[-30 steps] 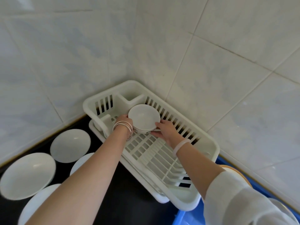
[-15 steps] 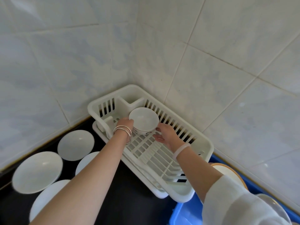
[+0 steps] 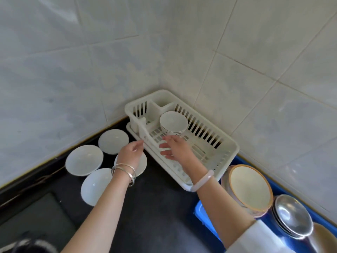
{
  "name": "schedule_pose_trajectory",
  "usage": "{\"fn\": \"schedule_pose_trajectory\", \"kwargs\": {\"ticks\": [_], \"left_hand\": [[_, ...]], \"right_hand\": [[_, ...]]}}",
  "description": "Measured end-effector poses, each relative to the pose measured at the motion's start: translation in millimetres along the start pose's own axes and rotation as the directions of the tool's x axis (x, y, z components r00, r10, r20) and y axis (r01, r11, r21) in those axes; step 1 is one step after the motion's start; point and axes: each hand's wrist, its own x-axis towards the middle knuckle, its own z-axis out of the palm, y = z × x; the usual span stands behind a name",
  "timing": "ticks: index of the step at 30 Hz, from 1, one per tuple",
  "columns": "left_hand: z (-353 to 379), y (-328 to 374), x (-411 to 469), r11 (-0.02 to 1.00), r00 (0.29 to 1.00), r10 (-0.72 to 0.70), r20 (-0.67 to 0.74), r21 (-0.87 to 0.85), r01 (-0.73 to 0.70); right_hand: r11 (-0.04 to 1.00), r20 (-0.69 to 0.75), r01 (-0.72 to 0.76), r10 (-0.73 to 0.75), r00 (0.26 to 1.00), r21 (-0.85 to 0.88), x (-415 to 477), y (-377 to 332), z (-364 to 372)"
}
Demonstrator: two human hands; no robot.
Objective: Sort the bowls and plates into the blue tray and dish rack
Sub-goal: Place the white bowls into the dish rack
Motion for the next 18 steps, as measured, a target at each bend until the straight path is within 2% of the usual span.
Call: {"fn": "schedule_pose_trajectory", "kwargs": {"ticks": [4, 8, 11, 13, 15, 18], "left_hand": [[-37, -39, -43, 0.997, 0.986, -0.065, -0.156, 0.04, 0.072], [-61, -77, -67, 0.973, 0.94, -0.166, -0.298, 0.107, 0.206], [-73, -100, -74, 0.957, 0.921, -0.144, -0.361, 0.187, 0.222], [-78, -111, -75, 0.955, 0.902, -0.124, -0.414, 0.198, 0.221], [-81, -120, -73, 0.951, 0.881, -0.16, -0.445, 0.169, 0.258], [-83, -129, -71, 0.953, 0.86, -0.279, -0.426, -0.015, 0.302]], "right_hand": [[0.993, 0.082, -0.09, 0.096, 0.992, -0.078, -10, 35, 37], [0.971, 0.013, -0.127, 0.132, 0.991, -0.204, -2, 71, 62], [0.945, -0.051, -0.135, 0.126, 0.991, -0.299, 7, 88, 75], [0.949, -0.041, -0.184, 0.18, 0.983, -0.255, 12, 93, 83], [0.958, -0.031, -0.236, 0.234, 0.972, -0.161, 16, 96, 92], [0.962, -0.068, -0.266, 0.261, 0.963, -0.067, 24, 98, 102]]}}
